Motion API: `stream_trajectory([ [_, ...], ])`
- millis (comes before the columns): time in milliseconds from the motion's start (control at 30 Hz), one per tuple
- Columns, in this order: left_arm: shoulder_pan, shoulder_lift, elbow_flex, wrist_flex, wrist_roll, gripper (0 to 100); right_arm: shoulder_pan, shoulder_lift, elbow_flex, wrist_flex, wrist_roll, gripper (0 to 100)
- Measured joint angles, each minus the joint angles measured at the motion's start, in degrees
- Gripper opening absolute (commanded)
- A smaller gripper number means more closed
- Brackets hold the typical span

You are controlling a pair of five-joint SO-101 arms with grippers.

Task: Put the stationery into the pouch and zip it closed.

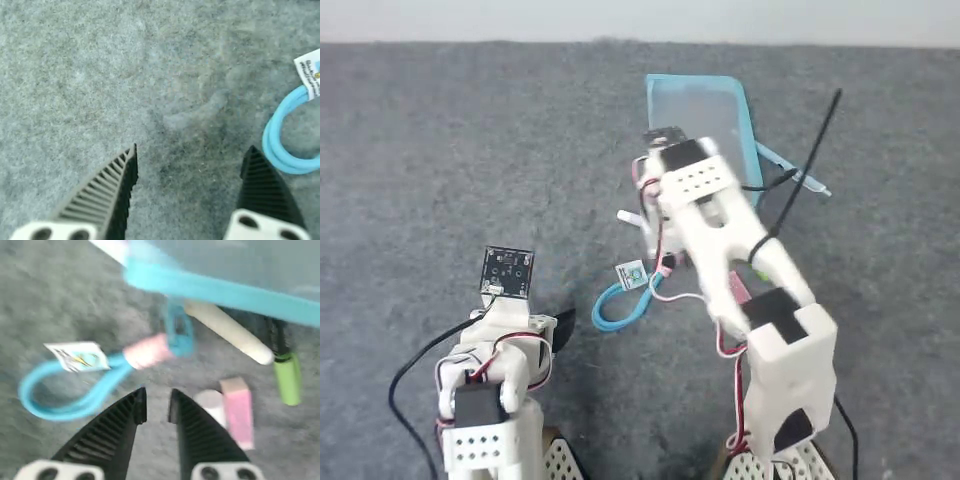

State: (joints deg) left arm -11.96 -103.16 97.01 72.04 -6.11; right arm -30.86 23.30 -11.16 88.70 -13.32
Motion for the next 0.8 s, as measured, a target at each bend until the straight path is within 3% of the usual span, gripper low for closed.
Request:
stream_trajectory([
  [233,0.0,0.0,0.0,0.0,0.0,31,-2.9,4.57,0.0,-2.29,-14.95,19.1],
  [567,0.0,0.0,0.0,0.0,0.0,31,-1.14,6.86,0.0,-7.38,-21.19,18.7],
  [800,0.0,0.0,0.0,0.0,0.0,31,0.0,9.32,0.0,-8.18,-18.9,0.3],
])
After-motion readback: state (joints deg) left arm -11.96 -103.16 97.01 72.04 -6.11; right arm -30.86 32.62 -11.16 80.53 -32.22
